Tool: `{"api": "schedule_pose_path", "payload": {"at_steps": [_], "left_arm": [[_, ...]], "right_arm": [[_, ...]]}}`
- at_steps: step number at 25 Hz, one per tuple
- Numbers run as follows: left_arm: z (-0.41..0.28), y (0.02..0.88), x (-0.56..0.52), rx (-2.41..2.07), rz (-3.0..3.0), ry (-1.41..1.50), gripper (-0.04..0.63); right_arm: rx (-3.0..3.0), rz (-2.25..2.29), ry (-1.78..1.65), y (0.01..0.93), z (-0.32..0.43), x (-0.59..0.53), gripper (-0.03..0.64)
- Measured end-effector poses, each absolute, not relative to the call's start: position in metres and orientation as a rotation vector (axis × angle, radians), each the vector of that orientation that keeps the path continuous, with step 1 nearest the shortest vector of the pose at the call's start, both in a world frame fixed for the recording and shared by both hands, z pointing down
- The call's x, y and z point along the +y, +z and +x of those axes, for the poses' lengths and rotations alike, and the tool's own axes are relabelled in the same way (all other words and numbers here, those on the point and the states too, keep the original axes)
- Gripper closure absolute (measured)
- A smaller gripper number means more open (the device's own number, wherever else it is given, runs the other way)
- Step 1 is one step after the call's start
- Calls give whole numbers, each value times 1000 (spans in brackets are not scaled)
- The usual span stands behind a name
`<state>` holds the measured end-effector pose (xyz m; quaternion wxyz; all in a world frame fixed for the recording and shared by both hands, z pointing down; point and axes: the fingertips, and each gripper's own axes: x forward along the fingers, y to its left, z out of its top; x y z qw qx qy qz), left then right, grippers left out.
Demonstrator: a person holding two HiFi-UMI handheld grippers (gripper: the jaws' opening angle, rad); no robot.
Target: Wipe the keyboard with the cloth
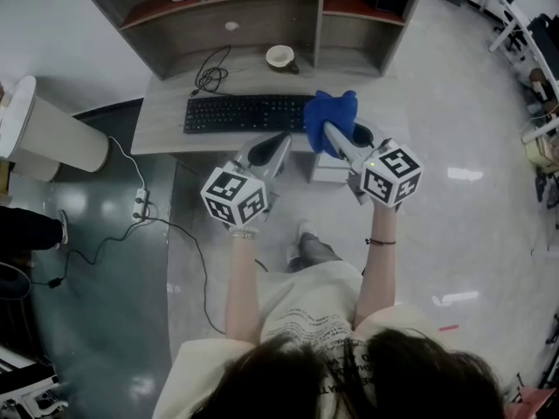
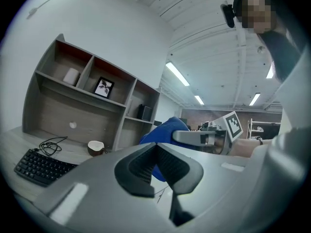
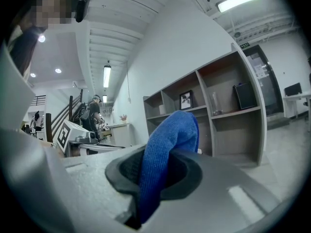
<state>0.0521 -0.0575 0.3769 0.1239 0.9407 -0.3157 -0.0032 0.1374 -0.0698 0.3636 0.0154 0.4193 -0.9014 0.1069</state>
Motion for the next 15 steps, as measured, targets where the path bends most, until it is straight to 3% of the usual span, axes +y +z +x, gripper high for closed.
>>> {"api": "schedule_pose_path", "payload": {"at_steps": [15], "left_arm": [[75,399,-115,-958,2665,0,591]], "right_arm": [[-2791,1226,406,384,157,-132,558]]}}
